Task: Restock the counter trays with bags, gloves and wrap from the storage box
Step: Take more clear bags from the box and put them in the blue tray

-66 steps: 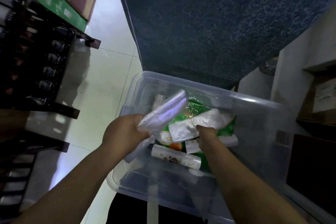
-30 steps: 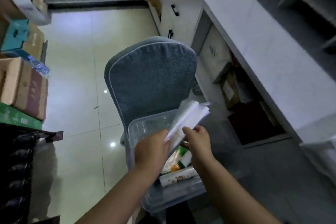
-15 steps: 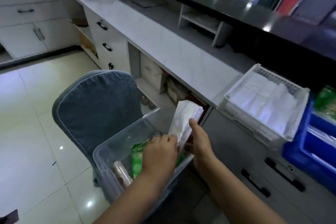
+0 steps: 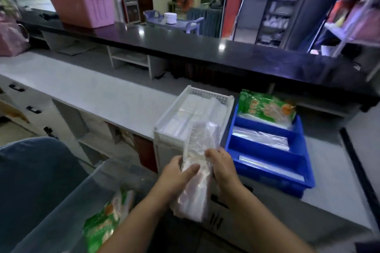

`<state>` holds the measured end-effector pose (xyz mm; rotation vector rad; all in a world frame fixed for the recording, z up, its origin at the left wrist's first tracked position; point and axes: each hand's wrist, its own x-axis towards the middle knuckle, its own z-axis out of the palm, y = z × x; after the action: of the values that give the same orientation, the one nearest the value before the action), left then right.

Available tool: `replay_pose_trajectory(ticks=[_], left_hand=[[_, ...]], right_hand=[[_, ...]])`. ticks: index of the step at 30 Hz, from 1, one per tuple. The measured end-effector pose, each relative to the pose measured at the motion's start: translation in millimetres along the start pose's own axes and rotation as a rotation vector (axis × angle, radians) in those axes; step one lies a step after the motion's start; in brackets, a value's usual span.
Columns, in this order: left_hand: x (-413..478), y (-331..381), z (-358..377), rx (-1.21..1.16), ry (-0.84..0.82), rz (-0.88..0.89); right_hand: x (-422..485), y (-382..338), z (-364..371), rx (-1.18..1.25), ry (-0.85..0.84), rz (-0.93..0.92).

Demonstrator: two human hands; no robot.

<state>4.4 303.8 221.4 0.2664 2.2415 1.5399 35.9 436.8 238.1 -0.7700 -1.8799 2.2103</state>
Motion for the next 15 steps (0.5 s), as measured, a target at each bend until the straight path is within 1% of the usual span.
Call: replay_pose_trajectory(ticks=[2, 4, 7, 10, 12, 15], left_hand=[[8.3, 22.5, 40.6, -0.117, -0.028, 0.024], [15.0, 44.6, 78.7, -0.171, -0.024, 0.042], [27.3, 73.4, 126.3, -0.185, 0.015, 0.07], [41.8, 90.3, 162.9, -0.18, 0.049, 0.075], [52.6, 95.8, 181.4, -0.171, 0.051, 0.069], [69.2, 105.0, 199.9, -0.179, 0.024, 0.023]], right_hand=[[8.9, -10.4, -41.0, 0.018, 0.021, -0.021], [20.1, -16.8, -79.3, 0.073, 0.016, -0.023], [36.7, -23.1, -129.1, 0.139, -0.007, 0.01], [49.0, -24.8, -169.1, 0.174, -0.053, 0.126], [53.4, -24.6, -189.3, 0.198, -0.12, 0.197], [59.9, -27.7, -210.8, 0.158, -0.177, 0.142]])
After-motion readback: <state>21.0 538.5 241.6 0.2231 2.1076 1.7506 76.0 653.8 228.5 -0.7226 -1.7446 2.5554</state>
